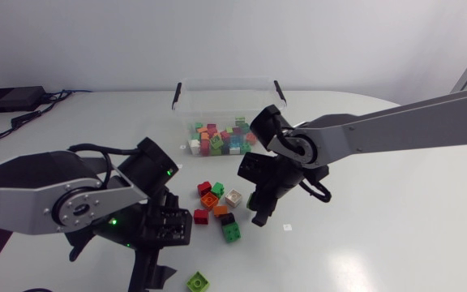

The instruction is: Place the duplo bricks in the container

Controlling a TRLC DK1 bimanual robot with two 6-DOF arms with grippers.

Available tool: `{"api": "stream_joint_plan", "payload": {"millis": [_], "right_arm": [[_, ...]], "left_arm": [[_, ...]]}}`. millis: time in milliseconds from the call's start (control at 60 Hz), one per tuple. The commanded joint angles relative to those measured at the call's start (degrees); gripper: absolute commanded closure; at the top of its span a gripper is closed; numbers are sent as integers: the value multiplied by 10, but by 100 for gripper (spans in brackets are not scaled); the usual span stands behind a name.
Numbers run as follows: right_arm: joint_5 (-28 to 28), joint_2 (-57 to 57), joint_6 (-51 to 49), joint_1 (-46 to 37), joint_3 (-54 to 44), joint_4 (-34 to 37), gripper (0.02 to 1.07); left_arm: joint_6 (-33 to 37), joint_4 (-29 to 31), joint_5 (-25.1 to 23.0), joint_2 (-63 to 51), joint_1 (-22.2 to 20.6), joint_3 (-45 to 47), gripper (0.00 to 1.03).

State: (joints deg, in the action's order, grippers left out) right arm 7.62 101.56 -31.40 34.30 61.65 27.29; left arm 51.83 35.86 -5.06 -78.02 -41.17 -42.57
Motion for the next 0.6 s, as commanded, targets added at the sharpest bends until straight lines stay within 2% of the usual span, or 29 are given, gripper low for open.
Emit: {"api": "stream_joint_plan", "payload": {"millis": [0, 183, 583], "right_arm": [[-1, -35, -10, -8, -16, 15, 79], [13, -87, -17, -28, -17, 34, 79], [87, -200, -15, -115, 10, 43, 78]], "left_arm": [[36, -6, -3, 0, -29, 18, 6], [86, -12, -5, -19, -68, 20, 6], [165, -12, -43, -113, -91, -13, 6]]}}
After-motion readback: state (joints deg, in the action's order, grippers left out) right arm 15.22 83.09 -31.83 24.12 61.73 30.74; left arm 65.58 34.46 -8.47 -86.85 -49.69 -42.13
